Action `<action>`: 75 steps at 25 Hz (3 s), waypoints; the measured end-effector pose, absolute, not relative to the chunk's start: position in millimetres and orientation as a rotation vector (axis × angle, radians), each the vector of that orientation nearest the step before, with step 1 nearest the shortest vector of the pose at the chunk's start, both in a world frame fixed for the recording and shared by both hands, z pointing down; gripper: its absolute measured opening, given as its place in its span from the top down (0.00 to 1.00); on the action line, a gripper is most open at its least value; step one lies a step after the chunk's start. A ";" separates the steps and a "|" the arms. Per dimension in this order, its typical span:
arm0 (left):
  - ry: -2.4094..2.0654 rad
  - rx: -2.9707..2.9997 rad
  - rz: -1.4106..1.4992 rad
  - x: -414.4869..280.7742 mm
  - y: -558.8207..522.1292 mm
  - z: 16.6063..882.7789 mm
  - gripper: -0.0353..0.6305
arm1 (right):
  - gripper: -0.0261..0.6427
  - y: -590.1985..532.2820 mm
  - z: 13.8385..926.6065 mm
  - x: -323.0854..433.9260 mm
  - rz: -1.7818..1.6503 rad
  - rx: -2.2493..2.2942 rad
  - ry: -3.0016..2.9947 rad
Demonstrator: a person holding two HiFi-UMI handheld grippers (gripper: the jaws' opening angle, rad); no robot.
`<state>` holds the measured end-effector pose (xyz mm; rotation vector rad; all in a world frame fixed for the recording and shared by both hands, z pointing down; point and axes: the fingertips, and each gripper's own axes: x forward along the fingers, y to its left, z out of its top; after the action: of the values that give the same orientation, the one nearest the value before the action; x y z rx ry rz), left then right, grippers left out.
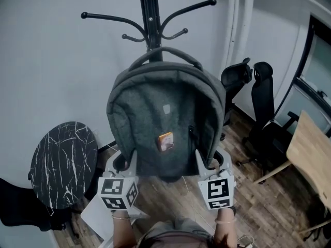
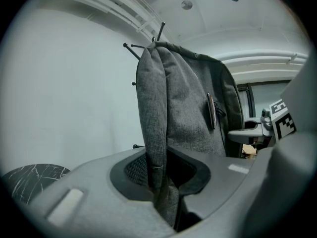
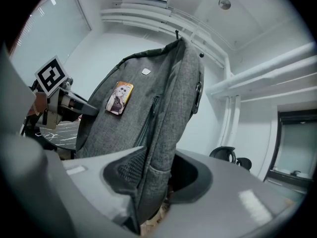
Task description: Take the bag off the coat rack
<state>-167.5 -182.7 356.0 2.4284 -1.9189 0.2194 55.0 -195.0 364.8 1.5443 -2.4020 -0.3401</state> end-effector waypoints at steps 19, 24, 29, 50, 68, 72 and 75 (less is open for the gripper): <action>-1.992 2.356 0.225 -127.5 -153.8 356.9 0.82 | 0.76 -181.8 364.0 93.1 -0.368 1.461 -2.454; -2.012 2.325 0.241 -126.0 -149.4 361.7 0.83 | 0.76 -182.2 370.1 93.7 -0.352 1.427 -2.465; -2.007 2.316 0.244 -128.2 -150.7 366.7 0.83 | 0.76 -185.3 373.9 90.9 -0.354 1.421 -2.457; -1.951 2.342 0.247 -145.8 -173.5 368.9 0.82 | 0.75 -198.6 372.6 74.0 -0.334 1.441 -2.417; -1.930 2.372 0.235 -161.0 -173.1 364.2 0.83 | 0.75 -193.7 368.5 59.4 -0.328 1.466 -2.402; -1.910 2.388 0.231 -167.2 -174.8 363.8 0.82 | 0.75 -191.8 367.3 53.6 -0.330 1.475 -2.391; -1.903 2.399 0.231 -171.4 -175.2 363.2 0.83 | 0.75 -190.2 367.3 49.3 -0.327 1.482 -2.384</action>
<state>-171.4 -175.2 363.2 2.3986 -1.9032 0.2306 49.3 -190.2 367.3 1.4824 -2.3843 -0.3274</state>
